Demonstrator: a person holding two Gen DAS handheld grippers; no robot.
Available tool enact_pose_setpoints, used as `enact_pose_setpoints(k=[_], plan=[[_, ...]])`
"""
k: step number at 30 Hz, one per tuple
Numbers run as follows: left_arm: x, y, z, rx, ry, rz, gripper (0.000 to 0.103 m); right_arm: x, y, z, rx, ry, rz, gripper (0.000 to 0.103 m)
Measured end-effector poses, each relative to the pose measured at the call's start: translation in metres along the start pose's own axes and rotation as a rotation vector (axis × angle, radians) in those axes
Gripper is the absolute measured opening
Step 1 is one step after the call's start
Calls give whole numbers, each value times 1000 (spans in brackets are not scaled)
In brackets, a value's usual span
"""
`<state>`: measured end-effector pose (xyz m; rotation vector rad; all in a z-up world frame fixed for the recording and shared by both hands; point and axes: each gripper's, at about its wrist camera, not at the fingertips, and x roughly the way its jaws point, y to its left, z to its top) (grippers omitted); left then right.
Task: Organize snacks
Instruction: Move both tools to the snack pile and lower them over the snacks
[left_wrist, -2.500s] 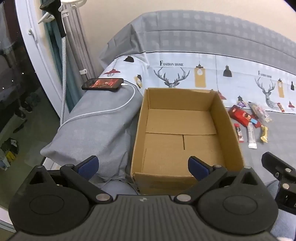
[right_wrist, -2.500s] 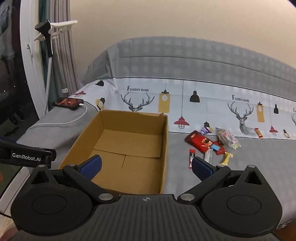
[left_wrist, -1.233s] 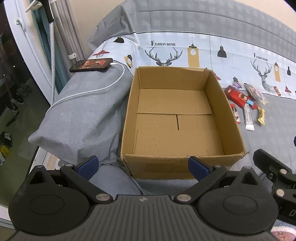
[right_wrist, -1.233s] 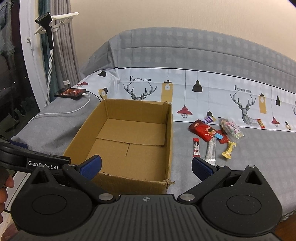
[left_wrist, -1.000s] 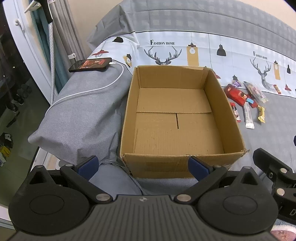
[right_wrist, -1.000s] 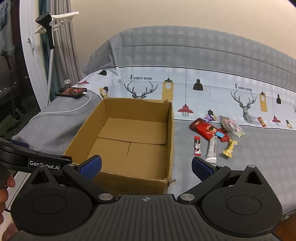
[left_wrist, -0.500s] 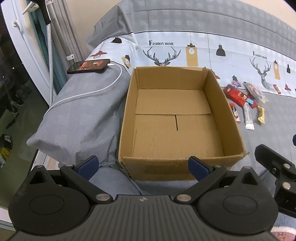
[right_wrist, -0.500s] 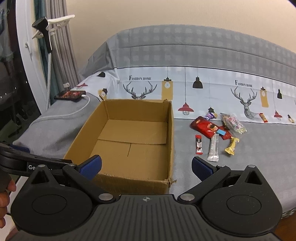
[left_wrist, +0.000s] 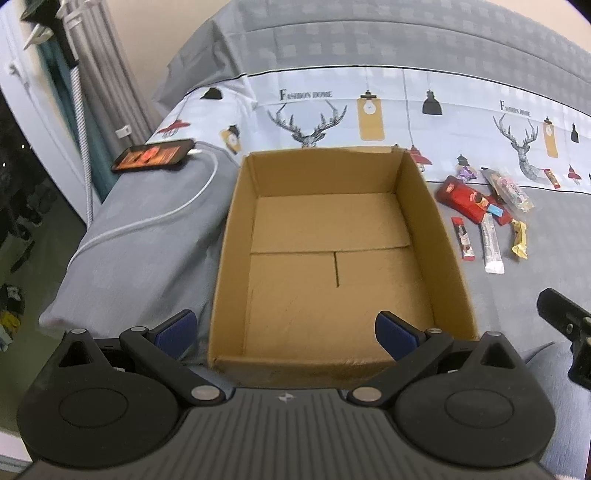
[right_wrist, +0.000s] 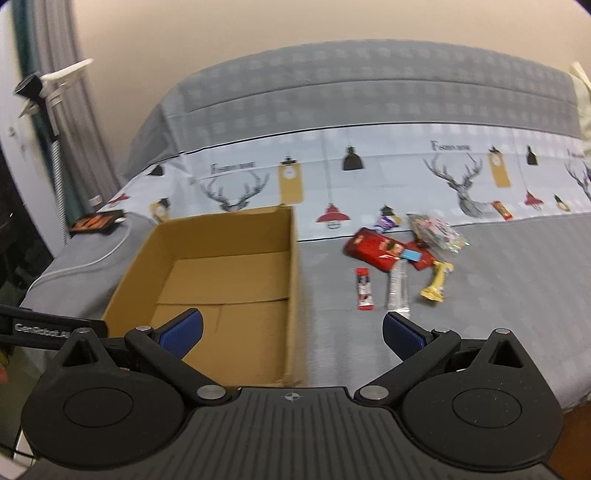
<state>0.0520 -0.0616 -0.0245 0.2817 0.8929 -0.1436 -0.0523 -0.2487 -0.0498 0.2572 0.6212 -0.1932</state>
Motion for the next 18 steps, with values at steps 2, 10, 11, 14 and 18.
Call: enact_pose_setpoints(k=[2, 10, 11, 14, 18], plan=[[4, -8, 8, 6, 4, -17, 103, 5, -11, 3, 17, -4, -18, 103], [20, -55, 40, 50, 5, -69, 103, 21, -64, 11, 87, -34, -116, 103], [21, -61, 43, 58, 4, -78, 103, 24, -71, 12, 94, -37, -133, 103], [28, -86, 56, 93, -7, -101, 103, 32, -92, 11, 117, -44, -181, 103], [36, -124, 77, 143, -26, -141, 103, 49, -125, 8, 168, -24, -253, 103]])
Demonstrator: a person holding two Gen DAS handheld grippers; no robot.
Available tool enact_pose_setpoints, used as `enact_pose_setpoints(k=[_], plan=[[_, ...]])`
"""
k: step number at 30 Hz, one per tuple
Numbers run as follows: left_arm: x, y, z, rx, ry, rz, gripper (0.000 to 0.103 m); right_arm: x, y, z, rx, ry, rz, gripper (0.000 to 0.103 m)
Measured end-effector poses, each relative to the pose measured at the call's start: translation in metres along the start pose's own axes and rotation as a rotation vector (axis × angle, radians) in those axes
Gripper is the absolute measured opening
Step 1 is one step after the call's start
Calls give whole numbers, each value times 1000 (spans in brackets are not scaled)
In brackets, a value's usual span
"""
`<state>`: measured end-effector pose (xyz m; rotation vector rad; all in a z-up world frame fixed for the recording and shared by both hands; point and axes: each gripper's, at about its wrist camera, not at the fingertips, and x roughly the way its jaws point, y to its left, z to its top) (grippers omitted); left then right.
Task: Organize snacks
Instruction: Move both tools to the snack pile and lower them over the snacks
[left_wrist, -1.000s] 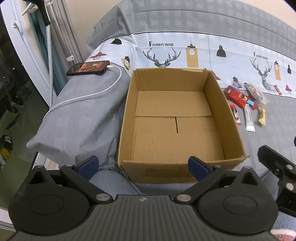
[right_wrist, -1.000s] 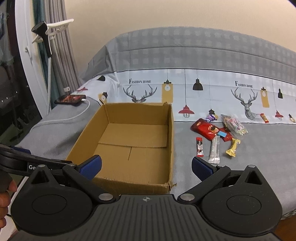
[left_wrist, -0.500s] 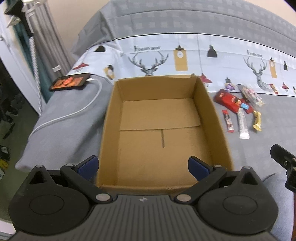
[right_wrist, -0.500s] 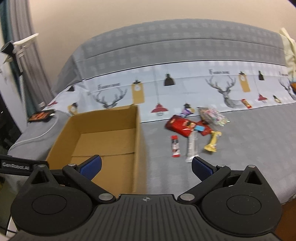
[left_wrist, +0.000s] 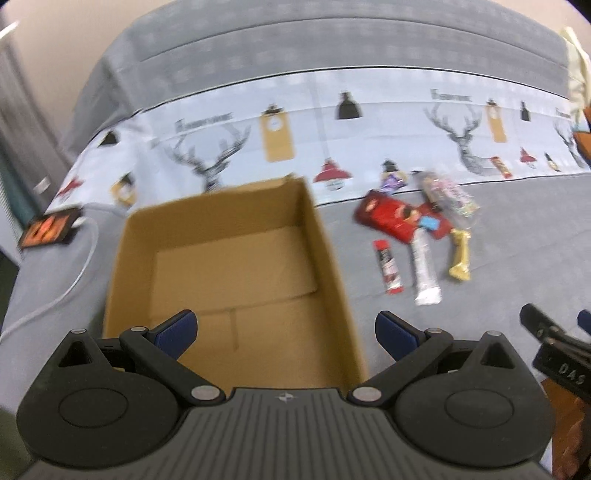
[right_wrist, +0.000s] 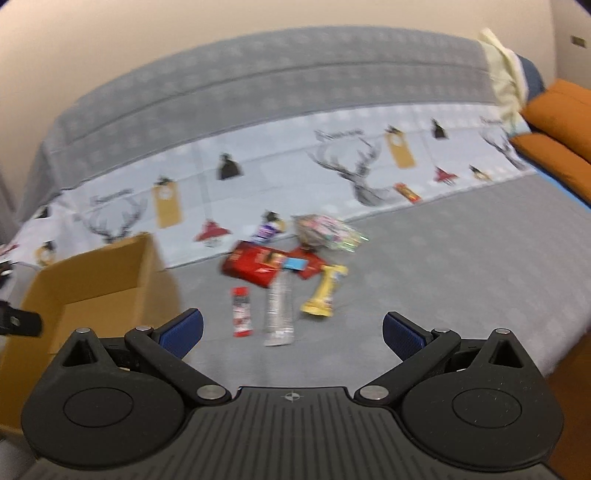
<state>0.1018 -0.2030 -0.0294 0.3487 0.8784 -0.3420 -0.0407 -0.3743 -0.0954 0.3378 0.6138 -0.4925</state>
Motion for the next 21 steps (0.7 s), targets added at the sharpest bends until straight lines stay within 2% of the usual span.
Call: enact_pose_setpoints(k=[5, 10, 13, 17, 21], plan=[[34, -39, 31, 57, -4, -31, 103, 31, -32, 1, 79, 25, -68, 103], [86, -79, 68, 97, 38, -34, 103, 66, -45, 2, 105, 58, -86, 103], [126, -106, 94, 108, 76, -70, 103, 91, -48, 4, 107, 62, -96, 103], [194, -127, 121, 48, 160, -61, 103, 143, -44, 11, 73, 71, -109, 103], [257, -128, 140, -78, 238, -51, 103, 205, -40, 19, 78, 106, -102, 103]])
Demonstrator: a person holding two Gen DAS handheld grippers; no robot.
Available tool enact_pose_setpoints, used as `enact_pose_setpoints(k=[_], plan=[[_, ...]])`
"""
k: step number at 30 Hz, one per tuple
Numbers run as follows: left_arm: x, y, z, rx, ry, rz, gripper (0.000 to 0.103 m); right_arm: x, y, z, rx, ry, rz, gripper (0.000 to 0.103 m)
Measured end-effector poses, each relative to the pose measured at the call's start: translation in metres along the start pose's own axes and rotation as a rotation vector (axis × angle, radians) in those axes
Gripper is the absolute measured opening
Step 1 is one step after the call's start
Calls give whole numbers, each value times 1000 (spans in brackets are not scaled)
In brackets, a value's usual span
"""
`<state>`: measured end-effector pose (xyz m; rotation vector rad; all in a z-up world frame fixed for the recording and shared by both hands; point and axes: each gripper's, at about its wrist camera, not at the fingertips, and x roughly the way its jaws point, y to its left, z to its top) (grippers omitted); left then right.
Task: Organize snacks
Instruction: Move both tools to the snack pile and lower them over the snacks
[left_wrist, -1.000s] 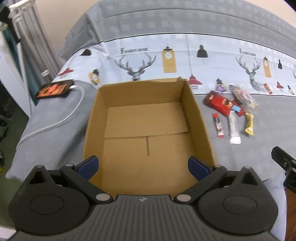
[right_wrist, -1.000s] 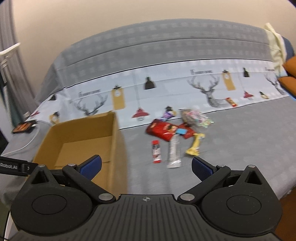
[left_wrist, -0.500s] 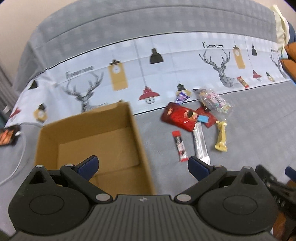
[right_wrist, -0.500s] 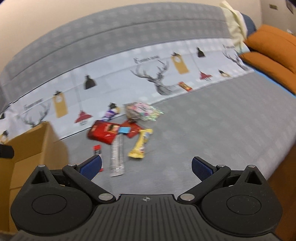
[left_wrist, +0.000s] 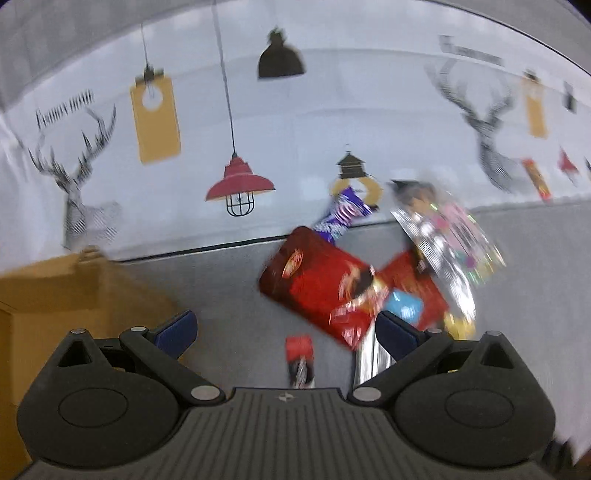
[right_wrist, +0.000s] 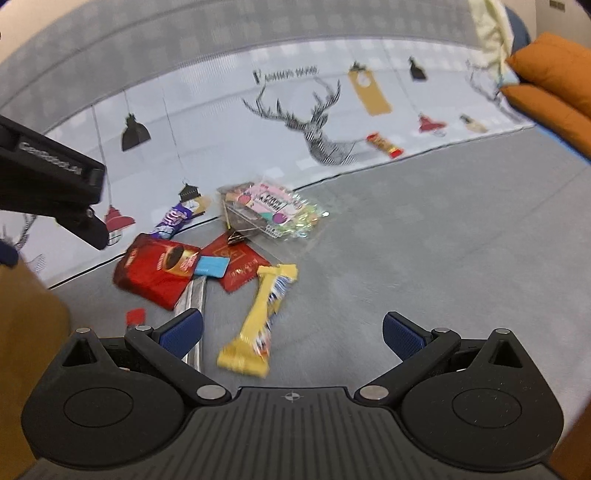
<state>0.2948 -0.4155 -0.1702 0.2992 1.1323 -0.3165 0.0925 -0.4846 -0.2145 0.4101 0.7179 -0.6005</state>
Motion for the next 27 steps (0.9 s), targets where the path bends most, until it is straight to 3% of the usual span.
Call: enact_pose_setpoints(k=[5, 9, 11, 13, 15, 25, 27], plan=[[58, -2, 30, -168, 108, -56, 103, 58, 10, 3, 8, 22, -33, 103], [93, -13, 43, -134, 123, -14, 103, 91, 12, -10, -15, 32, -90, 103], [109, -9, 42, -122, 154, 9, 103, 92, 13, -21, -86, -34, -107, 103], [120, 3, 36, -142, 195, 16, 103, 92, 10, -23, -100, -45, -85, 103], [121, 17, 28, -191, 179, -23, 103, 91, 3, -21, -97, -38, -79, 103], [123, 41, 33, -246, 233, -7, 102, 90, 4, -28, -105, -77, -100, 103], [118, 44, 35, -311, 190, 21, 84, 89, 3, -29, -109, -80, -98, 103]])
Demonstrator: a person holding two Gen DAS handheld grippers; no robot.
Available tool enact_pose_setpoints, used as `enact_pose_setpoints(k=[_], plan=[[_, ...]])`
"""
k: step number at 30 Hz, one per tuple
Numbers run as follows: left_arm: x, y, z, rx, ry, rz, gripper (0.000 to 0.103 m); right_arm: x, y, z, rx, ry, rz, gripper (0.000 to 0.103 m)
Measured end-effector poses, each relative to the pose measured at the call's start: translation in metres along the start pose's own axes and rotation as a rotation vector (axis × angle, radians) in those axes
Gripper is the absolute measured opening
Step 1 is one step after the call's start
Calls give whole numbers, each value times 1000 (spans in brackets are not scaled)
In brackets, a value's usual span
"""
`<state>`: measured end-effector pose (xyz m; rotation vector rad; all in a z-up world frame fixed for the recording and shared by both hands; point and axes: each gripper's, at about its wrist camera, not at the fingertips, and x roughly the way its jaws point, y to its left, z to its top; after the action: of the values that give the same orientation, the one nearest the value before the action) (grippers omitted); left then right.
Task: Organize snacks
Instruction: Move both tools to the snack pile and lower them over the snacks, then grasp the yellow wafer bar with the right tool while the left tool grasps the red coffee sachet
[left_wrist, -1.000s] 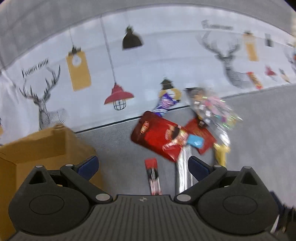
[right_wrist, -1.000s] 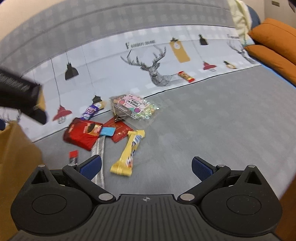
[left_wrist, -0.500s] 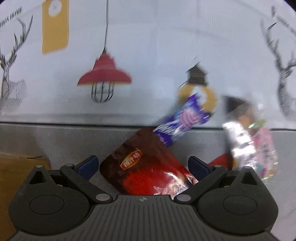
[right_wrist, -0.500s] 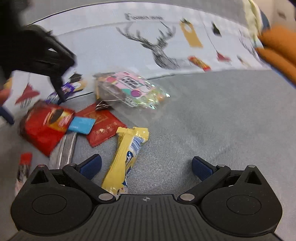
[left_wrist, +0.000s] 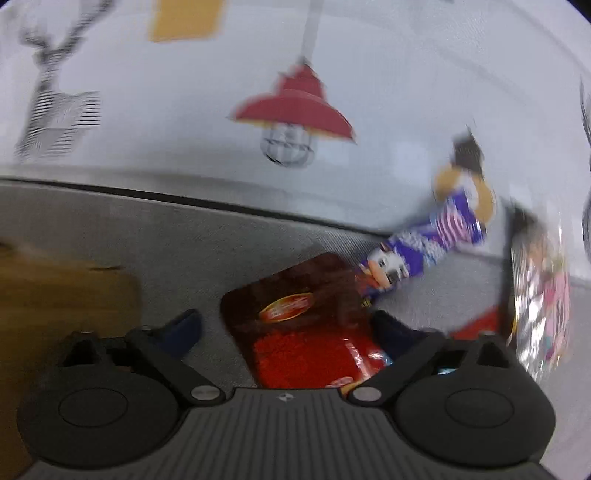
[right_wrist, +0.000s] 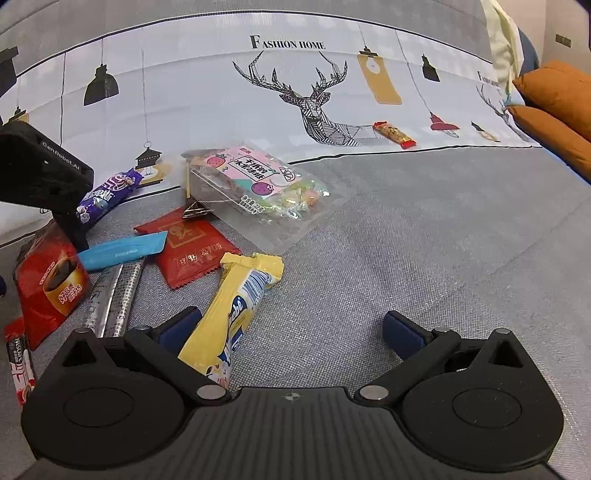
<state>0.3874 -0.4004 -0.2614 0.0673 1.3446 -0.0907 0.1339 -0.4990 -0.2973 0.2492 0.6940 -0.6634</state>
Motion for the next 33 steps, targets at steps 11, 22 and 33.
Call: enact_pose_setpoints(k=[11, 22, 33], plan=[[-56, -7, -21, 78, -104, -146, 0, -19, 16, 0, -106, -35, 109, 18], [-129, 15, -69, 189, -266, -229, 0, -63, 4, 6, -75, -102, 78, 18], [-128, 33, -79, 175, -205, -254, 0, -90, -8, 0, -3, -73, 67, 18]])
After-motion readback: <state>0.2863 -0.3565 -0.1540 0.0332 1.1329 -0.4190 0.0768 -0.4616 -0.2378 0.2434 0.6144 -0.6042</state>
